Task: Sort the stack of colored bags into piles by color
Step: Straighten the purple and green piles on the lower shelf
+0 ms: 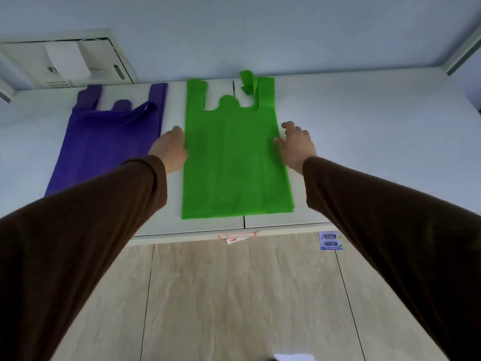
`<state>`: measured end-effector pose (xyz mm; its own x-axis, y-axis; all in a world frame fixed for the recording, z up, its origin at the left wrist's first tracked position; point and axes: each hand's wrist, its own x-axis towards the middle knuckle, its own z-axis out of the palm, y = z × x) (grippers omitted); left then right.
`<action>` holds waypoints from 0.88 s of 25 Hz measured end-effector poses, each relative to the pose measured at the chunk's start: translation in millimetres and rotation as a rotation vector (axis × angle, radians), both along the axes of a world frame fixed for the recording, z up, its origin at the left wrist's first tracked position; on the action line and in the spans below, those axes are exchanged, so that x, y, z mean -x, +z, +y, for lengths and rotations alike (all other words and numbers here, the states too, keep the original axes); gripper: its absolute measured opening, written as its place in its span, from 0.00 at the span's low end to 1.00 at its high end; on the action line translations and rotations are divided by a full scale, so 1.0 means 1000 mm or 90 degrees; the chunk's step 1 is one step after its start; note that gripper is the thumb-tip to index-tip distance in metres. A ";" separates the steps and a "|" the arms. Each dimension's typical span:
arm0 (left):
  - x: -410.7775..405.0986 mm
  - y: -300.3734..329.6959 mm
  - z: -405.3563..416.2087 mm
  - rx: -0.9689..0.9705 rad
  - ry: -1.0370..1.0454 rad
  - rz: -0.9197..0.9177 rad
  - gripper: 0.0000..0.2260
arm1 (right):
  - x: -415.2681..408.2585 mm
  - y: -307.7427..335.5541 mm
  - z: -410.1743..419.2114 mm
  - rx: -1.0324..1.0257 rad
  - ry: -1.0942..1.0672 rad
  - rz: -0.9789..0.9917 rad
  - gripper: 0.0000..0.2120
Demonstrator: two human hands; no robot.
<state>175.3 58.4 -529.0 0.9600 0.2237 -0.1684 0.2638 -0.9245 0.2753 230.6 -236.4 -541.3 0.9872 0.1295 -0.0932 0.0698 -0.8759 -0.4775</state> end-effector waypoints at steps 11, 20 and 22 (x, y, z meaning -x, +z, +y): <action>-0.025 -0.013 -0.003 0.171 0.110 0.026 0.26 | -0.017 -0.007 0.019 -0.055 -0.004 0.092 0.27; 0.113 0.010 -0.043 -0.175 -0.441 0.029 0.34 | 0.098 0.003 -0.059 0.219 0.443 -0.157 0.27; 0.121 0.005 -0.046 -0.218 -0.428 0.048 0.33 | 0.107 0.000 -0.061 0.258 0.440 -0.122 0.28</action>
